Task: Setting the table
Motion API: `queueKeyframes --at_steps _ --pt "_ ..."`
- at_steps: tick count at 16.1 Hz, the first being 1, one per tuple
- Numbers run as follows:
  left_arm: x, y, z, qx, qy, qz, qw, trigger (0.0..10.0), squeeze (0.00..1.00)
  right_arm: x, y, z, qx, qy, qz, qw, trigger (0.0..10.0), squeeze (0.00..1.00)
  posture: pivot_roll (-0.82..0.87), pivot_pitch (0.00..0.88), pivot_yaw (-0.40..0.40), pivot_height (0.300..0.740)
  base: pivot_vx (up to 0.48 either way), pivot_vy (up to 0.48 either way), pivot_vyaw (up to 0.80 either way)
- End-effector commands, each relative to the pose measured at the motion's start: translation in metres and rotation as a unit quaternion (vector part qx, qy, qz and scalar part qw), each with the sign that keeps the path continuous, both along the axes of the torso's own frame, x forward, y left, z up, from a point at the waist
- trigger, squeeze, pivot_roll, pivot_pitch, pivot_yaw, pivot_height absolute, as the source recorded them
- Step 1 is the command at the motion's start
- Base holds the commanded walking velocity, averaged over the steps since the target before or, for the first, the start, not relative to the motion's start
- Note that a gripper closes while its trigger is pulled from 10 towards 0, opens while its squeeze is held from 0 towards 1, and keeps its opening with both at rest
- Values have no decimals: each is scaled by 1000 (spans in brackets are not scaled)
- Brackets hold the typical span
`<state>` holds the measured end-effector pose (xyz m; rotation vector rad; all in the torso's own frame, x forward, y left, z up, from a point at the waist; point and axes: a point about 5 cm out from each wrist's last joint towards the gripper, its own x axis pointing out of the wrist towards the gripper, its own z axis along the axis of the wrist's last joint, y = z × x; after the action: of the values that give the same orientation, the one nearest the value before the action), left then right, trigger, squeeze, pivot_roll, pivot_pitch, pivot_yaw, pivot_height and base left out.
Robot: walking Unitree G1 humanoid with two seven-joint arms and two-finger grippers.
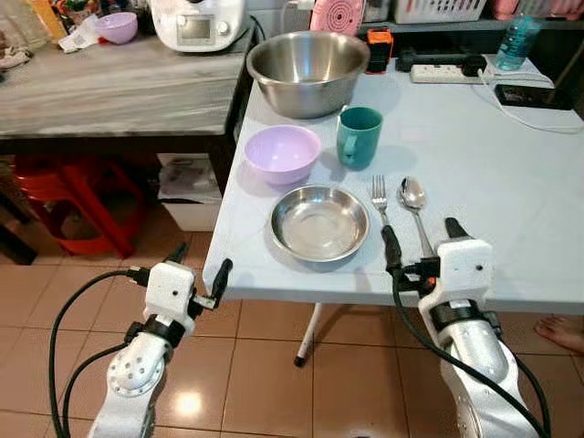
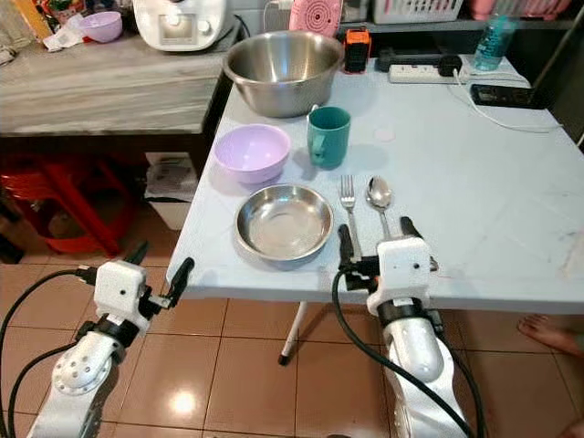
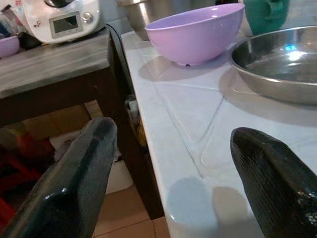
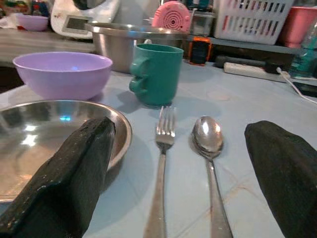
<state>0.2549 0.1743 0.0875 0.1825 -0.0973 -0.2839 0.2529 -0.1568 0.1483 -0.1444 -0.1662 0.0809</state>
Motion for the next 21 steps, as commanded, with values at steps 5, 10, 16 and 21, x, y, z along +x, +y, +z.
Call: queueKeyframes --at_steps 5,10,16,21 --pt "-8 9 1 20 6 -57 998 10000 0 12 2 -2 15 28 25 999 10000 0 -135 148 66 740 0 0 0" --pt "-12 12 1 27 5 -88 996 10000 0 28 0 8 47 37 44 997 10000 0 -130 147 72 740 0 0 0" --pt "-13 13 -6 33 11 -97 995 10000 0 42 10 10 80 60 64 993 10000 0 -119 143 79 740 0 0 0" --pt "-10 15 -23 32 26 -108 993 10000 0 53 18 -4 104 120 67 985 10000 0 -111 140 78 740 0 0 0"
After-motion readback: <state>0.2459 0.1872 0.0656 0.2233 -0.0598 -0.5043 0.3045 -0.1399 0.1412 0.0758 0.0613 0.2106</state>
